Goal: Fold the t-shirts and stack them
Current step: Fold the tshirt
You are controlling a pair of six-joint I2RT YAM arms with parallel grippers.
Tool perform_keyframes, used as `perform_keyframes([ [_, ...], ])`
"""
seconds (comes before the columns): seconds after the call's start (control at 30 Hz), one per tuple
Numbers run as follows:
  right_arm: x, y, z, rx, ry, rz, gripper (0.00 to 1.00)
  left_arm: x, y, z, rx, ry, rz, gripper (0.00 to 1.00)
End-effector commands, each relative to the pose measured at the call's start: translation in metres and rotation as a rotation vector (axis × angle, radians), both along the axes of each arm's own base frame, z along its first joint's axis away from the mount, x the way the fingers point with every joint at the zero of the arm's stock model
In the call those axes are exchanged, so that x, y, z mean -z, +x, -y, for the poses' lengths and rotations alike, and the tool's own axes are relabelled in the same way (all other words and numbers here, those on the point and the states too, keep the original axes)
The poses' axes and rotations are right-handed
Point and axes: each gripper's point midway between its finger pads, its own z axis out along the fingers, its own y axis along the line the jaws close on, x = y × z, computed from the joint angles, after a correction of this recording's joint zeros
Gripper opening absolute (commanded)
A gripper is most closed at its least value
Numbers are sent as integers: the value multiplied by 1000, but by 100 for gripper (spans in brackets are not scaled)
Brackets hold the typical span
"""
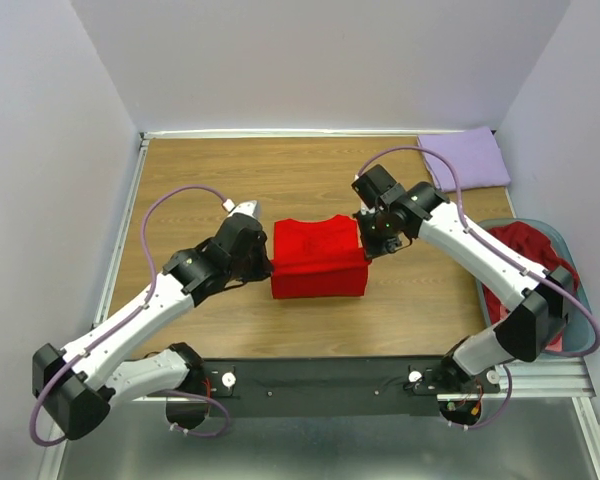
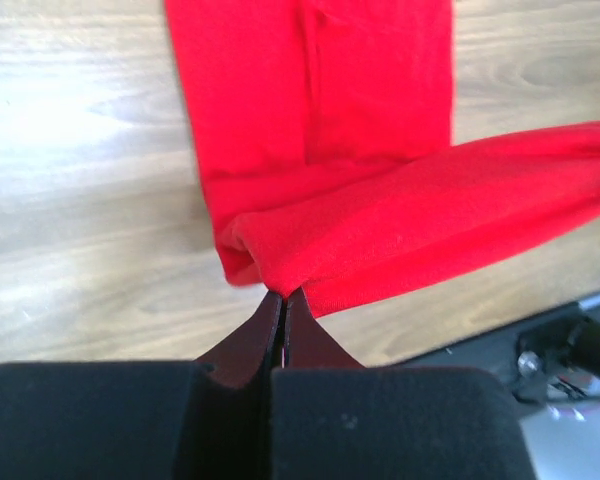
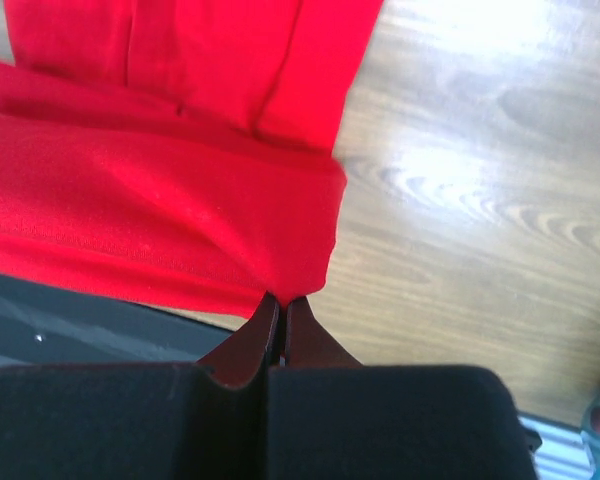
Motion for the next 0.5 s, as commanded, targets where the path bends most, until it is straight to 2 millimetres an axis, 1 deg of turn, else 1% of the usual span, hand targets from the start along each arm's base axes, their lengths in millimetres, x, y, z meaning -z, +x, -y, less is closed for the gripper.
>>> perform_keyframes([
  [0.0,3,25,8,-6,-17,18,0,7,30,-22,-46,109,46,0],
  [0.03,2,33,11,0,-13,25,1,10,39,-22,-38,134,57,0],
  [0.07,6,35,9,-8,-16,20,1,10,45,-22,-50,134,58,0],
  [0.1,7,45,9,-4,-6,25,1,10,56,-30,-63,150,68,0],
  [0.17,9,59,12,16,4,29,0,18,71,-30,-61,167,60,0],
  [0.2,12,64,12,18,7,28,0,22,77,-33,-62,178,57,0],
  [0.23,21,73,11,18,7,16,0,26,89,-36,-65,191,49,0],
  [0.27,23,79,12,25,8,15,1,27,96,-37,-63,198,51,0],
  [0.3,24,88,14,30,20,17,0,26,105,-43,-77,207,60,0],
  [0.33,27,93,12,32,33,12,0,29,111,-45,-81,215,59,0],
  [0.37,38,100,16,47,29,-11,0,37,121,-44,-78,216,51,0],
  [0.4,41,108,16,53,40,-8,0,42,127,-46,-80,217,44,0],
  [0.43,44,113,14,54,58,-12,0,42,136,-47,-83,218,46,0],
  [0.47,59,120,18,69,52,-44,0,57,146,-51,-88,237,18,0],
])
